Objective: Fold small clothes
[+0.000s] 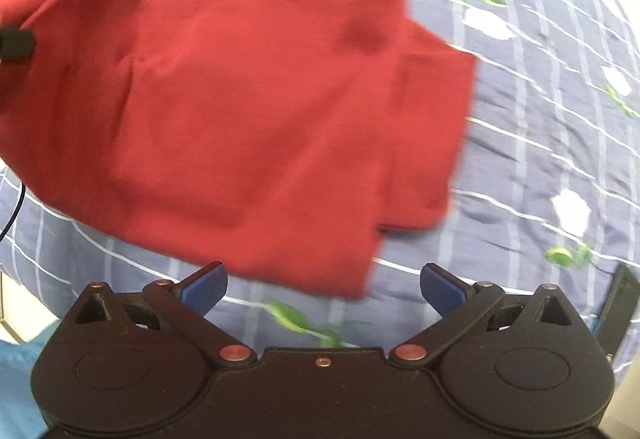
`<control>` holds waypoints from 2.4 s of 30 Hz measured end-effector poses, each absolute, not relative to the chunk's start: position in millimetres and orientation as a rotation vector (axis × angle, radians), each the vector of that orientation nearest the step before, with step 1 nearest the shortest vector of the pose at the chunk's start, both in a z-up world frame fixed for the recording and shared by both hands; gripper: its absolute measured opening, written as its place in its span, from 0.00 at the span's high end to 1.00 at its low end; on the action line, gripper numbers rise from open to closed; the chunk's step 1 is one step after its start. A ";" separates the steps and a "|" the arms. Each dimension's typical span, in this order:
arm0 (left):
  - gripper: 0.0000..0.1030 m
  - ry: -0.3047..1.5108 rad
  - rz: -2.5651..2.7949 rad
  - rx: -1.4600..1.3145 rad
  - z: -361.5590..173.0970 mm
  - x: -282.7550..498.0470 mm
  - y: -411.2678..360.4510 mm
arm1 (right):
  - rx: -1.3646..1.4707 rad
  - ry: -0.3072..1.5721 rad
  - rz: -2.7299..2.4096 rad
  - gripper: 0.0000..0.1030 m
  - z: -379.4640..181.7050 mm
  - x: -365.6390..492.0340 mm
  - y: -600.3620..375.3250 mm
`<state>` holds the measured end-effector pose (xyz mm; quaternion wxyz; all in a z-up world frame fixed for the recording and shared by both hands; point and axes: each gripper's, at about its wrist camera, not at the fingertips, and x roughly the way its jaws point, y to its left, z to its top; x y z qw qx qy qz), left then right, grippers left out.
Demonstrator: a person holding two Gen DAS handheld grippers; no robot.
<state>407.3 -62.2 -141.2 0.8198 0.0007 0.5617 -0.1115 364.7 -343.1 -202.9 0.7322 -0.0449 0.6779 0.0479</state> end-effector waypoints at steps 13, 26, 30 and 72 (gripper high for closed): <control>0.88 1.306 -0.526 0.127 -185.5 380.8 -241.8 | -0.048 1.556 -0.047 0.01 -212.3 321.5 -451.0; 0.65 1.393 -0.501 -0.019 -194.5 375.8 -231.3 | 0.021 1.536 -0.024 0.01 -223.5 340.1 -467.6; 0.41 1.373 -0.466 -0.042 -183.3 367.1 -220.4 | 0.057 1.487 -0.015 0.01 -223.9 359.3 -467.3; 0.20 1.437 0.002 -0.277 -202.1 343.7 -116.1 | 0.544 1.460 0.137 0.82 -220.7 383.3 -461.1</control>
